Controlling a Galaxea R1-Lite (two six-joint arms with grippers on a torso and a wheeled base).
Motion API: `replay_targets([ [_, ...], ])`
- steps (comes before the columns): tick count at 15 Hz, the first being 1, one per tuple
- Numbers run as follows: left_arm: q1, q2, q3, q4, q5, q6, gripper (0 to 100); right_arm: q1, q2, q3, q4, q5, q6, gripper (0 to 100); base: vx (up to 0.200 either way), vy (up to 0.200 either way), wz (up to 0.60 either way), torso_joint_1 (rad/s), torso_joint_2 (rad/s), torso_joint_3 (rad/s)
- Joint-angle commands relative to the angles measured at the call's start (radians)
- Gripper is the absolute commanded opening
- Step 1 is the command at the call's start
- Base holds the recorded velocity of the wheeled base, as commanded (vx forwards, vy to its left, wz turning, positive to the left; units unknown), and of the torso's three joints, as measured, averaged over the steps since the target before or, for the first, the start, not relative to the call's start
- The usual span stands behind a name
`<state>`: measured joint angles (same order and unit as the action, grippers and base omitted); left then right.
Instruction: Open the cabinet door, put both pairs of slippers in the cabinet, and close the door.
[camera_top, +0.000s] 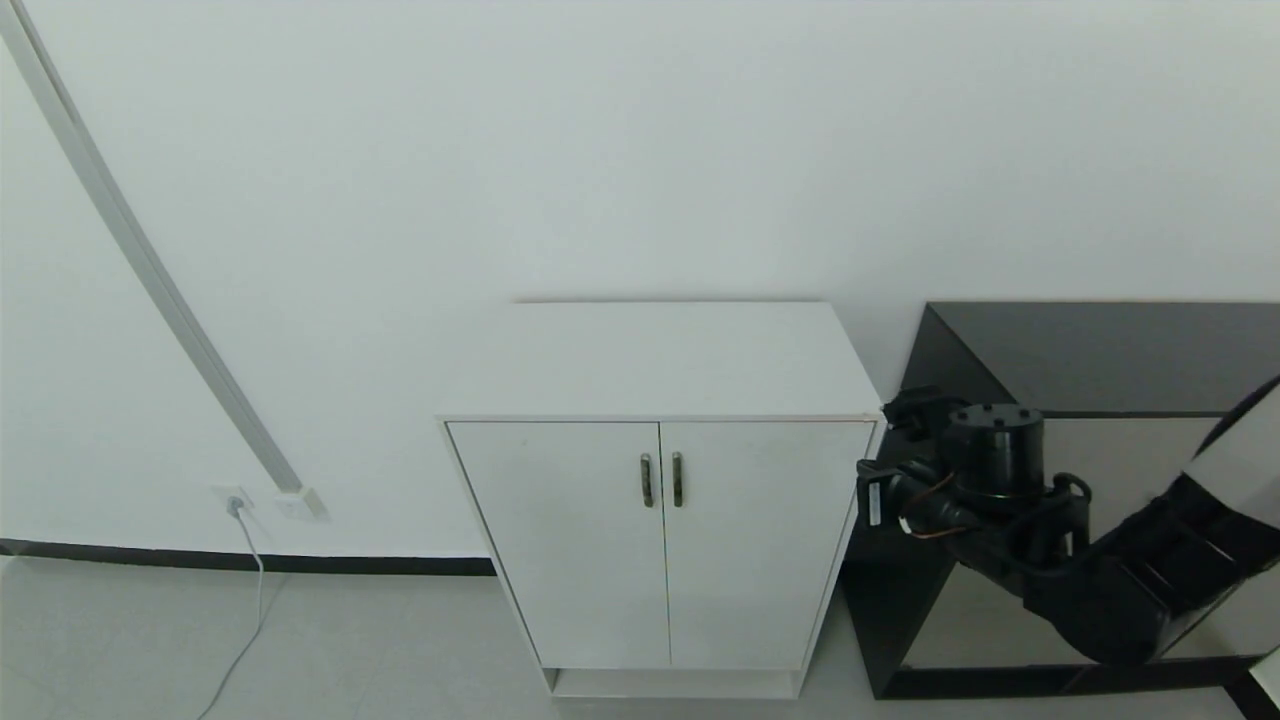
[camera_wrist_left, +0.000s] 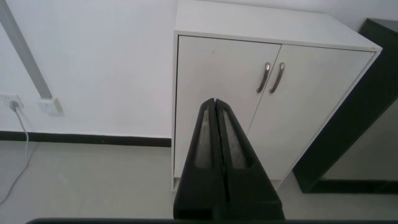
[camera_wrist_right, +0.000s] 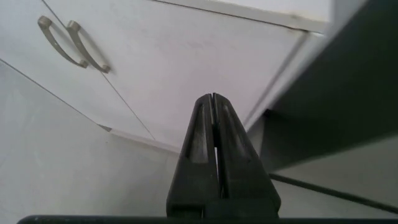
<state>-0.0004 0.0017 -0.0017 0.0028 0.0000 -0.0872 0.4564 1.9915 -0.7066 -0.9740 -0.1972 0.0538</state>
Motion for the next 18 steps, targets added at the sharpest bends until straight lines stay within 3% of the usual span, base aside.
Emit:
replay_targets([
  [1, -0.001, 0.001, 0.0, 0.0, 0.0, -0.003, 0, -0.027, -0.152, 0.125, -0.009, -0.001, -0.009, 0, 0.0, 0.0, 0.0, 0.0, 0.0, 0.0],
  [12, 0.0, 0.001, -0.001, 0.0, 0.0, -0.003, 0, -0.091, -0.511, 0.553, -0.009, 0.001, -0.032, 0, 0.0, 0.0, 0.0, 0.0, 0.0, 0.0],
  [18, 0.0, 0.001, 0.0, 0.0, 0.002, -0.005, 0, -0.093, -0.711, 0.707, 0.051, 0.001, -0.04, 0, 0.0, 0.0, 0.0, 0.0, 0.0, 0.0],
])
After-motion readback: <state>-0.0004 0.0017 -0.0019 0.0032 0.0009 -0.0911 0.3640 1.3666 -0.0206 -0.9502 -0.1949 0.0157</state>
